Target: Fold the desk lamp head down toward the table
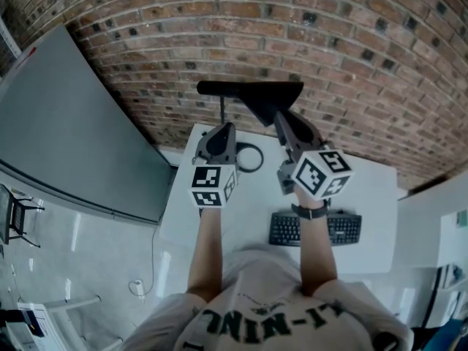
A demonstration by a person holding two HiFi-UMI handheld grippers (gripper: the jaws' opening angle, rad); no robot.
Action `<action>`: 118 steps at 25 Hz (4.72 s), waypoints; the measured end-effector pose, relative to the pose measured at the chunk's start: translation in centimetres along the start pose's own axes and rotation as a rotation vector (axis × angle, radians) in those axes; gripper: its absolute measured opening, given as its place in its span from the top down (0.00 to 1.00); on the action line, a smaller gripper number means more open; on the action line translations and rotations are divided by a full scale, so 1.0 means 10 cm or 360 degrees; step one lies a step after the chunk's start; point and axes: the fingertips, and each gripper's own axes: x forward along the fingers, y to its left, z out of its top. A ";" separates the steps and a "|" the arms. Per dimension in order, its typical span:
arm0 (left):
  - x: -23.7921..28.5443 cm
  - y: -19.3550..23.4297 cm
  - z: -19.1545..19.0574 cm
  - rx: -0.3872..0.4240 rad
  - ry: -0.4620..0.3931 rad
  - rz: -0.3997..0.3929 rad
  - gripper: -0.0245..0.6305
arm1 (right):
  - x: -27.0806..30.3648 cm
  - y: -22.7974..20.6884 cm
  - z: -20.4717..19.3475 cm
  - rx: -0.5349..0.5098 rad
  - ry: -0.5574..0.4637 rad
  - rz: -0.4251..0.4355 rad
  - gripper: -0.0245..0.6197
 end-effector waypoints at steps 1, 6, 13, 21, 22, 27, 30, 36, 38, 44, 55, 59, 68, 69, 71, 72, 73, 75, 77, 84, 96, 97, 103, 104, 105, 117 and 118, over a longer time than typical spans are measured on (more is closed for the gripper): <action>0.00 0.01 -0.01 -0.0002 0.0003 0.0000 0.97 | -0.01 -0.01 -0.02 0.0002 0.0005 -0.0004 0.91; -0.01 0.02 -0.07 -0.0016 0.0021 -0.0004 0.97 | -0.02 -0.01 -0.06 0.0020 0.0013 -0.0008 0.91; -0.02 0.02 -0.05 -0.0034 -0.0003 -0.0002 0.97 | -0.05 -0.07 -0.15 0.0015 0.0040 -0.0012 0.91; -0.02 -0.02 -0.06 -0.0038 -0.0004 -0.0017 0.97 | -0.08 -0.09 -0.22 0.0020 0.0048 -0.0038 0.91; -0.01 -0.03 -0.06 -0.0037 -0.0003 -0.0018 0.97 | -0.08 -0.10 -0.22 0.0016 0.0053 -0.0041 0.91; -0.07 -0.05 -0.06 -0.0054 -0.0001 -0.0033 0.97 | -0.11 -0.12 -0.31 0.0037 0.0066 -0.0054 0.91; -0.08 -0.06 -0.04 -0.0042 0.0000 -0.0037 0.97 | -0.13 -0.16 -0.37 0.0069 0.0066 -0.0065 0.91; -0.11 -0.08 -0.13 -0.0023 0.0035 -0.0041 0.97 | -0.14 -0.22 -0.52 0.0137 0.0095 -0.0073 0.91; -0.11 -0.09 -0.13 -0.0013 0.0038 -0.0043 0.97 | -0.15 -0.25 -0.57 0.0174 0.0091 -0.0072 0.91; -0.13 -0.07 -0.13 0.0012 0.0054 -0.0056 0.97 | -0.16 -0.29 -0.72 0.0255 0.0125 -0.0085 0.91; -0.06 -0.16 -0.29 -0.0007 0.0106 -0.0113 0.97 | -0.16 -0.40 -1.11 0.0429 0.0203 -0.0125 0.90; -0.03 -0.14 -0.33 -0.0008 0.0119 -0.0114 0.97 | -0.15 -0.45 -1.25 0.0452 0.0259 -0.0146 0.90; -0.01 -0.06 -0.55 -0.0056 0.0182 -0.0112 0.97 | -0.09 -0.55 -1.58 0.0626 0.0299 -0.0159 0.89; -0.01 -0.05 -0.58 -0.0063 0.0190 -0.0116 0.97 | -0.07 -0.55 -1.61 0.0634 0.0311 -0.0152 0.89; 0.00 -0.04 -0.64 -0.0072 0.0203 -0.0121 0.97 | -0.06 -0.56 -1.66 0.0659 0.0342 -0.0157 0.89; 0.01 -0.03 -0.67 -0.0075 0.0209 -0.0122 0.97 | -0.05 -0.56 -1.70 0.0684 0.0354 -0.0160 0.89; 0.02 -0.03 -0.70 -0.0076 0.0215 -0.0122 0.97 | -0.04 -0.57 -1.75 0.0715 0.0362 -0.0157 0.89; 0.03 -0.01 -0.76 -0.0075 0.0231 -0.0119 0.97 | -0.02 -0.56 -1.84 0.0790 0.0368 -0.0144 0.89; 0.04 0.01 -0.82 -0.0082 0.0248 -0.0110 0.97 | -0.01 -0.57 -1.91 0.0816 0.0387 -0.0154 0.89; 0.07 0.14 -1.03 -0.0120 0.0303 -0.0077 0.97 | 0.12 -0.57 -2.12 0.0893 0.0429 -0.0126 0.88; 0.12 0.47 -1.37 -0.0217 0.0381 0.0046 0.97 | 0.37 -0.53 -2.51 0.1112 0.0488 -0.0027 0.87; 0.12 0.49 -1.40 -0.0222 0.0389 0.0056 0.97 | 0.40 -0.52 -2.52 0.1122 0.0489 -0.0013 0.87; 0.12 0.60 -1.47 -0.0238 0.0419 0.0101 0.97 | 0.54 -0.50 -2.49 0.1189 0.0428 0.0066 0.87; 0.12 0.61 -1.47 -0.0239 0.0423 0.0107 0.97 | 0.56 -0.51 -2.49 0.1187 0.0426 0.0070 0.87; 0.11 0.62 -1.48 -0.0239 0.0426 0.0111 0.97 | 0.57 -0.52 -2.49 0.1175 0.0431 0.0065 0.87; 0.06 0.50 -1.33 -0.0185 0.0407 0.0107 0.97 | 0.41 -0.51 -2.60 0.1086 0.0579 0.0051 0.87; 0.06 0.49 -1.30 -0.0178 0.0397 0.0105 0.97 | 0.39 -0.51 -2.60 0.1034 0.0601 0.0039 0.87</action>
